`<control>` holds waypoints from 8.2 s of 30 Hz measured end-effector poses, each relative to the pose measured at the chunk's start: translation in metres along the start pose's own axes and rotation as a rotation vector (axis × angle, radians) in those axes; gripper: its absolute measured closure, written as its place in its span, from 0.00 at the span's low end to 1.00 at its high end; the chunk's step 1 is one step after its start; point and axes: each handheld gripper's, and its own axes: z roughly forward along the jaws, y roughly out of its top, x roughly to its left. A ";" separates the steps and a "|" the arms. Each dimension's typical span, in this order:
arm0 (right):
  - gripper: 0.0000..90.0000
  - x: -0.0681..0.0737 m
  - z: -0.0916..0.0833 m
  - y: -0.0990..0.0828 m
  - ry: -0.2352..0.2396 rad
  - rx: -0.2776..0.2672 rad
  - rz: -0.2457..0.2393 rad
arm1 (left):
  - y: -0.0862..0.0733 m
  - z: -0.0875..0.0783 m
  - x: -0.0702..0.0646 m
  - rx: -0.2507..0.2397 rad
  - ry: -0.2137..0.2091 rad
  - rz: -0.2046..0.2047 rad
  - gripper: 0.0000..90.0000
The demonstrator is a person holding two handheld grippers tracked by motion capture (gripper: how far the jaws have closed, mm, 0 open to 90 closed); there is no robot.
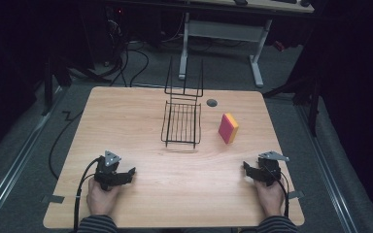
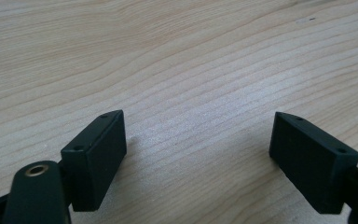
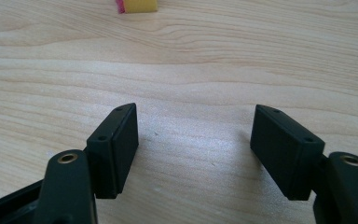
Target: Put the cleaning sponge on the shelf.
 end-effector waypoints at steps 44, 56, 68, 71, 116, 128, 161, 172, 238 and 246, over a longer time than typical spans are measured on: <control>0.35 0.001 -0.001 -0.001 0.014 0.002 -0.003 | 0.000 0.000 0.000 0.000 0.001 -0.001 0.22; 0.37 0.007 -0.008 -0.004 0.044 -0.028 0.000 | 0.000 0.000 0.000 0.000 0.000 -0.001 0.21; 0.37 0.021 -0.020 0.001 0.095 -0.082 -0.007 | 0.000 0.000 0.000 0.000 0.002 -0.002 0.21; 0.37 0.024 -0.022 0.005 0.112 -0.095 -0.011 | 0.000 0.000 0.000 0.000 0.002 -0.002 0.21; 0.37 0.036 -0.033 0.095 0.149 -0.227 -0.038 | 0.000 0.000 0.001 0.000 0.005 -0.004 0.22; 0.36 0.030 -0.011 0.106 0.131 -0.227 -0.003 | 0.000 0.000 0.001 0.000 0.005 -0.004 0.22; 0.48 0.028 0.055 0.103 0.107 -0.133 0.030 | 0.000 0.000 0.001 0.000 0.005 -0.004 0.22; 0.62 0.030 0.060 0.101 0.097 -0.117 0.014 | 0.000 0.000 0.001 0.000 0.005 -0.004 0.22; 0.68 0.065 -0.021 0.106 0.328 -0.234 -0.141 | 0.000 0.000 0.000 0.001 0.005 -0.003 0.22; 0.68 0.067 -0.030 0.109 0.358 -0.255 -0.137 | 0.000 0.000 0.000 0.001 0.006 -0.003 0.22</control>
